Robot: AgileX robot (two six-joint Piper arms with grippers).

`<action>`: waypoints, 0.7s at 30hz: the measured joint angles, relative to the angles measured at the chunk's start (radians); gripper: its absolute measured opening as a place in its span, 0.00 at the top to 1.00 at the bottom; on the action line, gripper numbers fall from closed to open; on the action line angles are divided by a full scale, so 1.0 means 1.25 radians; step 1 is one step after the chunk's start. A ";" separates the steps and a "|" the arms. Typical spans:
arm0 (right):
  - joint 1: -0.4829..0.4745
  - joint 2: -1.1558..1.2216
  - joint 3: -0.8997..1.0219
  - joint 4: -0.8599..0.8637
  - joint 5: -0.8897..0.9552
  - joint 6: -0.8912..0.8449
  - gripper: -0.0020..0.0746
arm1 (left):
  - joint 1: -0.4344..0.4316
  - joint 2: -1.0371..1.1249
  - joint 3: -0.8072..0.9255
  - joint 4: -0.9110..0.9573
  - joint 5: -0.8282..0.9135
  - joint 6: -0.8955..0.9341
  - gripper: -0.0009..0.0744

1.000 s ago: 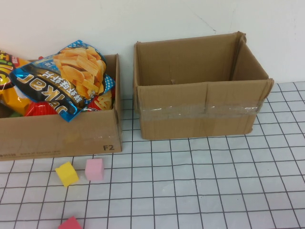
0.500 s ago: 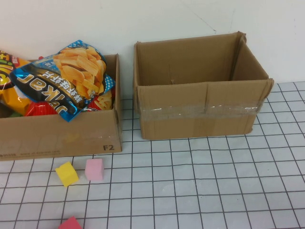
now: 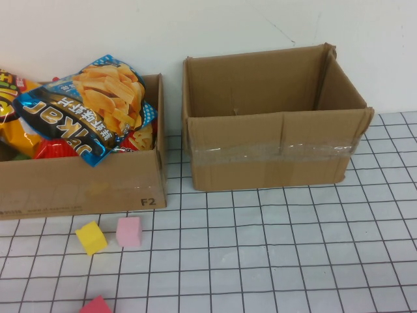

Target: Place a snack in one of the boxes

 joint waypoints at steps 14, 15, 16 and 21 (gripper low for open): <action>0.000 0.000 0.000 0.000 0.002 0.000 0.98 | -0.033 0.000 -0.001 -0.012 0.002 0.040 0.99; 0.000 0.000 0.000 0.000 0.002 0.000 0.98 | -0.026 0.000 -0.001 -0.012 0.002 0.040 0.99; 0.000 0.000 0.000 0.000 0.002 0.000 0.98 | -0.021 0.000 -0.001 -0.014 0.002 0.040 0.99; 0.000 0.000 0.000 0.000 0.002 0.000 0.98 | -0.009 0.000 -0.001 -0.017 0.000 0.040 0.99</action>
